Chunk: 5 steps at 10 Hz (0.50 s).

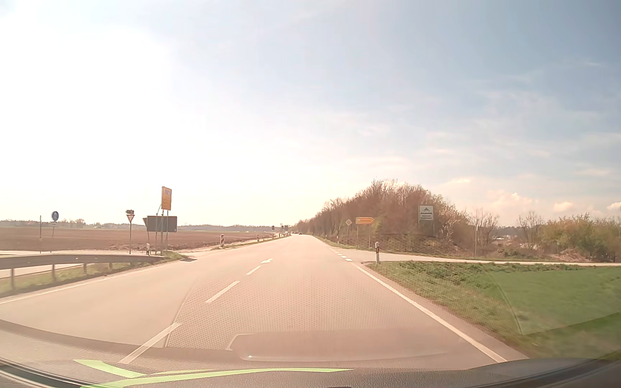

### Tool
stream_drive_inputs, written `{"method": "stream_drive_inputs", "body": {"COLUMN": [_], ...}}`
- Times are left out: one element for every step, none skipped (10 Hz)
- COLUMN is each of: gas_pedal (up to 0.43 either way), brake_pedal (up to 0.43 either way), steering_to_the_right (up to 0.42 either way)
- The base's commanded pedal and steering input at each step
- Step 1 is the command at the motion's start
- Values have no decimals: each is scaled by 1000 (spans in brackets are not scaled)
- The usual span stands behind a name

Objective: Follow the waypoints while adhering to traffic rules and regulations

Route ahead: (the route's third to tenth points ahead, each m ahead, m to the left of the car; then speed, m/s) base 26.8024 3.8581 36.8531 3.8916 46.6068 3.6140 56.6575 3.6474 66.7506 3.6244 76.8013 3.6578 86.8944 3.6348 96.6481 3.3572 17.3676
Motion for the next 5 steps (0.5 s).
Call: {"method": "stream_drive_inputs", "body": {"gas_pedal": [138,138,138,138,138], "brake_pedal": [0,0,0,0,0], "steering_to_the_right": [0,0,0,0,1]}}
